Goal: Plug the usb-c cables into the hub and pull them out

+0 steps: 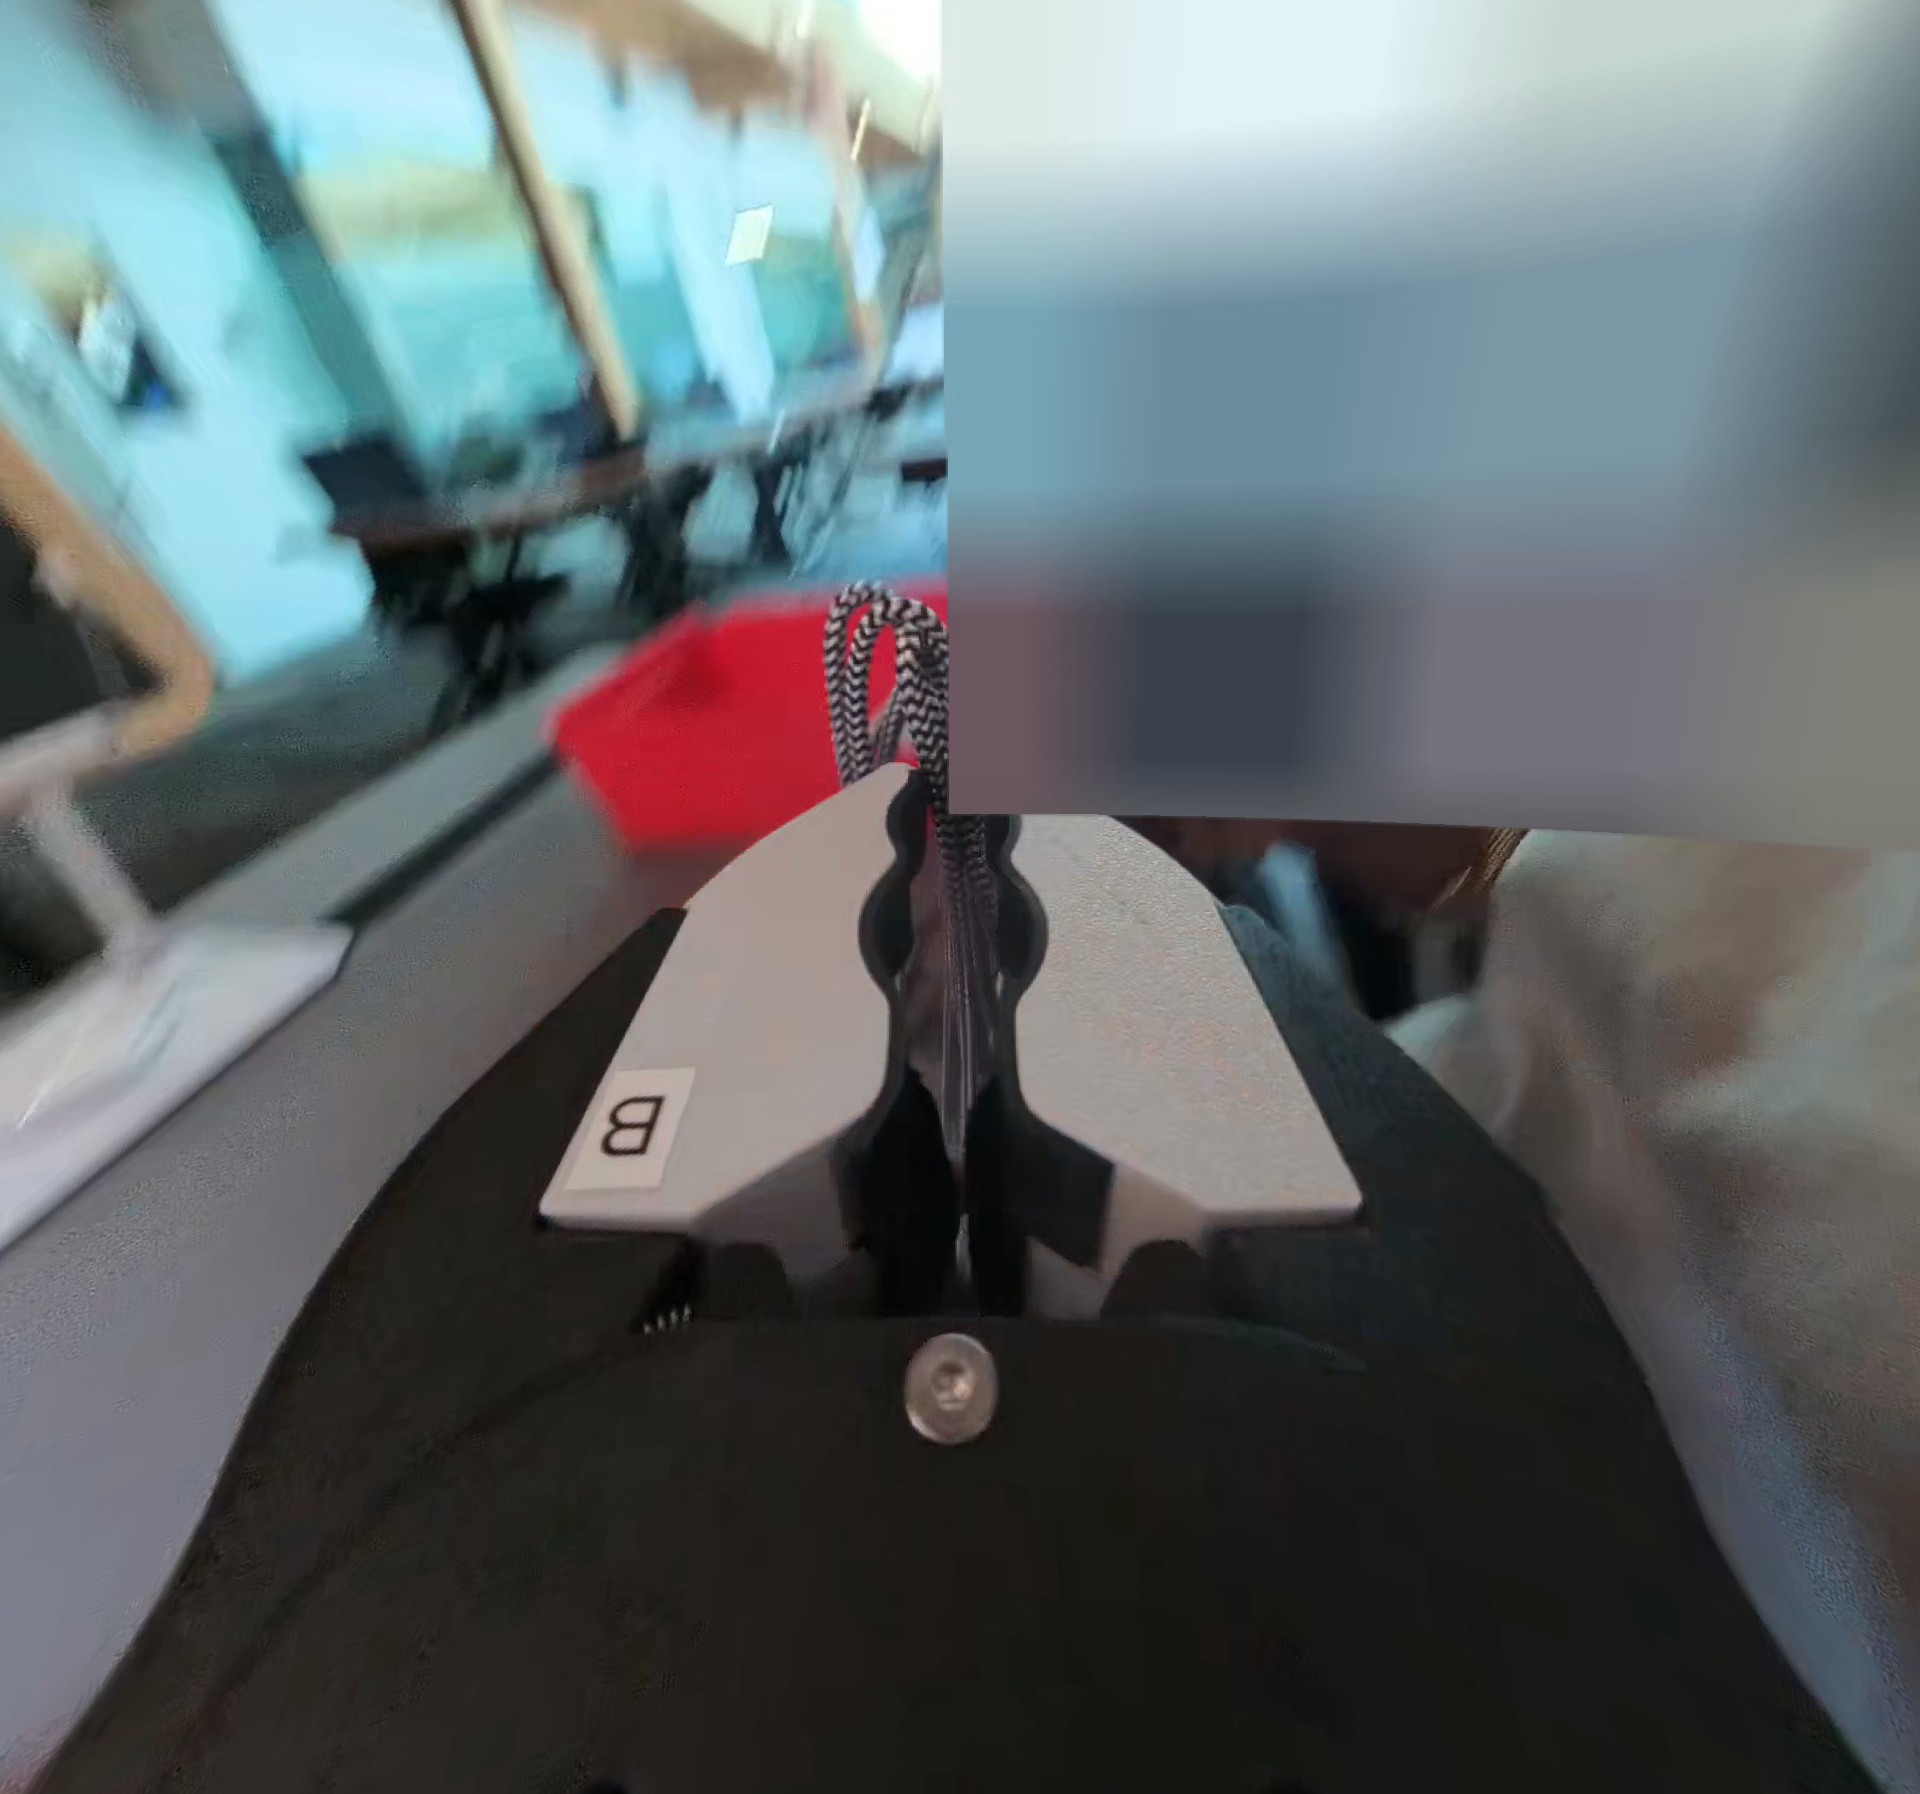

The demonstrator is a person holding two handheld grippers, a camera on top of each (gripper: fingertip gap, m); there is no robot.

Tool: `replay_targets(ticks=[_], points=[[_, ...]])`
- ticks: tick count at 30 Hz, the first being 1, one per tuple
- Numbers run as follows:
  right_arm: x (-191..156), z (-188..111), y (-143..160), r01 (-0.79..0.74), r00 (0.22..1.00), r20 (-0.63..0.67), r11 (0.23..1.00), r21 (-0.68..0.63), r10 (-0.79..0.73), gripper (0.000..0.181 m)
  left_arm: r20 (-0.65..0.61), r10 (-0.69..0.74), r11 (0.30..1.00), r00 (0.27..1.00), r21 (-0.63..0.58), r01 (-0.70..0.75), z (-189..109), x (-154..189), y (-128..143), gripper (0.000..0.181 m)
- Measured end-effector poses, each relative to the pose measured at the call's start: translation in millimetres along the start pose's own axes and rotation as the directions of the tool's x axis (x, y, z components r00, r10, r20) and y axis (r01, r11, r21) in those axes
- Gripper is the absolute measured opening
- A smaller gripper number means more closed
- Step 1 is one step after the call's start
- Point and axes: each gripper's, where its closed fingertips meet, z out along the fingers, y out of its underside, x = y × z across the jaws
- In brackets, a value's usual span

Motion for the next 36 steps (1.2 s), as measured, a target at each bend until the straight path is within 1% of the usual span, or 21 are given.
replay_targets(ticks=[1,3,4,5,7,8,10,11,12,15,17,20,21,22,23,25,27,29,32,34,36], points=[[-0.2,2.6,4.2,0.067,0.997,-0.027,0.997,-0.029,-0.068,0.013,0.046,0.004,0.992,0.999,-0.128,0.002,-2.9,-6.8,23.0,0.010],[-3.7,10.9,15.0,0.140,0.989,-0.042,0.988,-0.071,-0.143,0.013,0.106,0.003,0.949,0.994,-0.313,0.031,-8.9,-15.7,57.3,0.017],[-4.9,15.5,20.9,0.155,0.986,-0.048,0.984,-0.090,-0.160,0.013,0.147,0.006,0.929,0.989,-0.367,0.049,-11.1,-21.5,66.8,0.033],[-5.9,19.5,25.4,0.163,0.984,-0.053,0.981,-0.103,-0.169,0.013,0.198,0.017,0.920,0.980,-0.386,0.062,-11.9,-28.3,70.2,0.054],[-7.8,25.0,27.4,0.160,0.984,-0.059,0.982,-0.102,-0.167,0.013,0.304,0.068,0.933,0.950,-0.358,0.047,-12.2,-40.4,61.9,0.089],[-7.8,26.9,26.6,0.156,0.985,-0.065,0.983,-0.099,-0.163,0.013,0.346,0.106,0.949,0.932,-0.316,0.009,-12.2,-43.3,51.9,0.093],[-9.0,29.5,20.9,0.118,0.991,-0.063,0.991,-0.068,-0.122,0.013,0.414,0.180,0.976,0.892,-0.186,-0.110,-9.5,-40.8,24.3,0.089],[-9.8,30.2,16.0,0.072,0.996,-0.055,0.997,-0.037,-0.074,0.013,0.409,0.206,0.977,0.889,-0.135,-0.164,-4.2,-33.0,15.7,0.078],[-10.0,30.7,10.3,0.014,0.999,-0.042,1.000,-0.001,-0.014,0.013,0.374,0.213,0.976,0.903,-0.129,-0.177,4.6,-23.4,17.5,0.066],[-9.4,31.2,-1.3,-0.143,0.990,0.005,0.987,0.076,0.143,0.013,0.256,0.195,0.961,0.947,-0.243,-0.133,39.8,-0.7,54.1,0.057],[-13.4,32.5,-1.0,-0.182,0.983,0.037,0.980,0.082,0.180,0.013,0.232,0.254,0.944,0.939,-0.271,-0.188,57.8,6.1,68.5,0.042],[-14.2,31.6,0.6,-0.148,0.989,0.028,0.985,0.085,0.146,0.014,0.224,0.312,0.933,0.923,-0.257,-0.253,71.9,9.1,75.9,0.028],[-16.9,30.5,0.5,-0.124,0.992,0.047,0.990,0.073,0.121,0.013,0.205,0.326,0.926,0.923,-0.263,-0.269,72.6,10.1,80.0,0.009],[-19.3,30.1,2.7,-0.108,0.992,0.063,0.993,0.045,0.105,0.011,0.225,0.342,0.921,0.912,-0.273,-0.278,70.4,5.6,82.3,0.003],[-22.0,30.0,6.0,-0.096,0.992,0.080,0.995,0.013,0.094,0.008,0.233,0.358,0.916,0.904,-0.273,-0.293,67.8,3.0,82.9,0.003],[-27.6,29.4,11.6,-0.081,0.990,0.117,0.996,-0.030,0.084,0.010,0.261,0.351,0.920,0.899,-0.274,-0.279,61.3,-2.7,81.2,0.002],[-28.0,26.6,12.7,-0.059,0.990,0.123,0.998,-0.038,0.063,0.025,0.306,0.385,0.910,0.870,-0.285,-0.303,52.2,-11.8,75.8,0.001],[-25.3,20.7,11.0,-0.013,0.994,0.108,0.999,-0.038,0.017,0.034,0.352,0.458,0.874,0.816,-0.346,-0.342,40.5,-23.2,73.9,0.001],[-20.8,9.8,7.2,0.094,0.994,0.067,0.995,-0.045,-0.091,0.033,0.378,0.563,0.807,0.735,-0.444,-0.390,26.7,-34.2,75.6,0.001],[-20.4,4.7,4.9,0.155,0.987,0.051,0.986,-0.061,-0.152,0.027,0.371,0.634,0.750,0.678,-0.509,-0.422,21.5,-38.4,78.3,0.001],[-23.9,2.3,3.4,0.182,0.982,0.062,0.980,-0.075,-0.177,0.021,0.359,0.688,0.699,0.631,-0.561,-0.444,18.8,-41.0,80.8,0.001]])
